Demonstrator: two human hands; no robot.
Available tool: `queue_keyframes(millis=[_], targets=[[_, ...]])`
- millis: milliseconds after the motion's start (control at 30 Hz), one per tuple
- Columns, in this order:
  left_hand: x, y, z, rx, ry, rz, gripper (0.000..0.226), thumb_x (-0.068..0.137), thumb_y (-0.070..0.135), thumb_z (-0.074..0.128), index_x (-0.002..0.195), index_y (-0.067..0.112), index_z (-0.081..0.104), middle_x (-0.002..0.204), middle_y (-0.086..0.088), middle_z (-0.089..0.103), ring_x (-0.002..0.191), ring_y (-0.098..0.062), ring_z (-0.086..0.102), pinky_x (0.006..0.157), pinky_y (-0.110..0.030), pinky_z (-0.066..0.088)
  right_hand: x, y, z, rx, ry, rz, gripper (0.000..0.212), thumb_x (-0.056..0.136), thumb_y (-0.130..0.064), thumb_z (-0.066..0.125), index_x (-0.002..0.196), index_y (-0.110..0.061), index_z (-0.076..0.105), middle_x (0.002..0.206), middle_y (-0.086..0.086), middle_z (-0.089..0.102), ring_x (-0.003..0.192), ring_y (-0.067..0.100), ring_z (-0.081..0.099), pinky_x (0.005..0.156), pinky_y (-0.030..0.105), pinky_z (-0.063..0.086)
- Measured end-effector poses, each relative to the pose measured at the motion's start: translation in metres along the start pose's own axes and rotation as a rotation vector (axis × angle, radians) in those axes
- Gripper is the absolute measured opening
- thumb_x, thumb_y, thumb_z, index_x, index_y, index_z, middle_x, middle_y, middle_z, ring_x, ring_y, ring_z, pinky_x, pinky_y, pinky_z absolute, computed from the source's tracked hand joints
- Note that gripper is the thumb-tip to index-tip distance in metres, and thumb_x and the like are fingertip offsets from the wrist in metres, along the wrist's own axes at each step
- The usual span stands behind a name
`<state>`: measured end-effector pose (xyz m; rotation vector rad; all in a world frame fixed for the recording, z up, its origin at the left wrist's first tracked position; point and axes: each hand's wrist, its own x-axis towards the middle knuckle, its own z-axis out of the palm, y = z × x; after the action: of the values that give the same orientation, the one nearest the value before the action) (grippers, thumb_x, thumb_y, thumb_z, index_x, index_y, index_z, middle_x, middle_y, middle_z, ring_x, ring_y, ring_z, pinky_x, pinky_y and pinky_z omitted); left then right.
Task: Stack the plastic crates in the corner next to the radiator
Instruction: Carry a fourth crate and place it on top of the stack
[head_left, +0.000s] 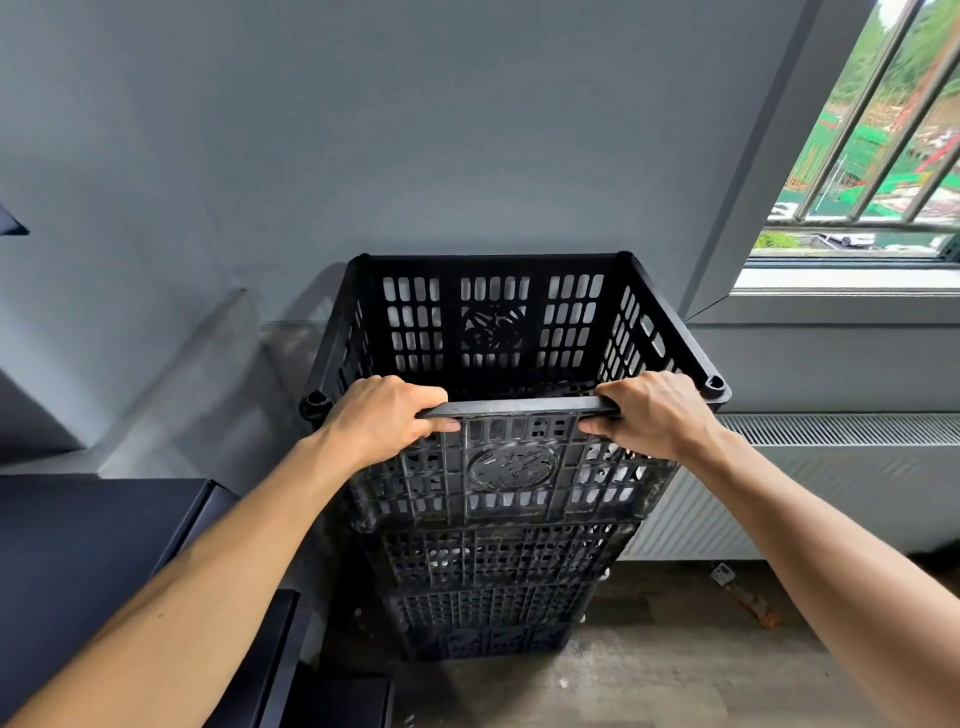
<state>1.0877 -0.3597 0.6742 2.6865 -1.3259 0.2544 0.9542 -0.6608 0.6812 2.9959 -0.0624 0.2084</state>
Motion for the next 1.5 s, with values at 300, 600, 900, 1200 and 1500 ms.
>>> queue_keyframes(millis=[300,600,900,1200,1500], targets=[[0.006,-0.006,0.001,-0.033,-0.006,-0.009,0.048,0.081,0.071,0.04,0.082,0.026,0.056,0.064,0.005,0.067,0.057,-0.009,0.061,0.068,-0.031,0.05,0.003,0.001,0.001,-0.008,0.016,-0.002,0.041,0.085,-0.067,0.055,0.077,-0.027,0.048,0.055,-0.011,0.051,0.05,0.012,0.054,0.056,0.026,0.048],[-0.002,0.004,-0.014,-0.141,-0.147,-0.116,0.063,0.078,0.085,0.03,0.1,0.038,0.064,0.073,0.009,0.067,0.069,-0.007,0.062,0.073,-0.033,0.045,0.001,0.018,-0.002,0.221,-0.021,-0.057,0.067,0.09,-0.076,0.018,0.065,-0.022,0.048,0.054,0.004,0.053,0.049,0.017,0.054,0.048,0.029,0.038],[0.021,-0.039,-0.005,-0.033,0.327,-0.228,0.021,0.09,0.032,0.065,0.097,0.014,0.075,0.116,-0.008,0.067,0.117,-0.028,0.055,0.101,-0.044,0.044,0.027,0.036,-0.001,0.104,0.229,0.061,0.031,0.095,-0.047,0.05,0.091,-0.027,0.073,0.096,-0.008,0.07,0.099,0.02,0.055,0.085,0.035,0.049],[0.042,-0.074,-0.002,-0.314,0.057,-0.555,0.045,0.092,0.025,0.062,0.136,0.018,0.053,0.155,-0.009,0.03,0.144,-0.027,0.027,0.115,-0.04,0.028,0.044,0.069,0.011,0.334,-0.026,0.469,0.042,0.089,-0.025,0.064,0.13,-0.028,0.057,0.153,0.006,0.028,0.134,0.032,0.029,0.106,0.047,0.042],[0.039,-0.077,0.007,-0.365,0.131,-0.707,0.038,0.095,0.024,0.058,0.132,0.017,0.056,0.16,-0.005,0.022,0.144,-0.027,0.029,0.114,-0.039,0.031,0.038,0.063,0.013,0.362,0.121,0.61,0.068,0.086,-0.009,0.048,0.147,-0.035,0.032,0.152,-0.014,0.039,0.121,0.028,0.058,0.094,0.04,0.048]])
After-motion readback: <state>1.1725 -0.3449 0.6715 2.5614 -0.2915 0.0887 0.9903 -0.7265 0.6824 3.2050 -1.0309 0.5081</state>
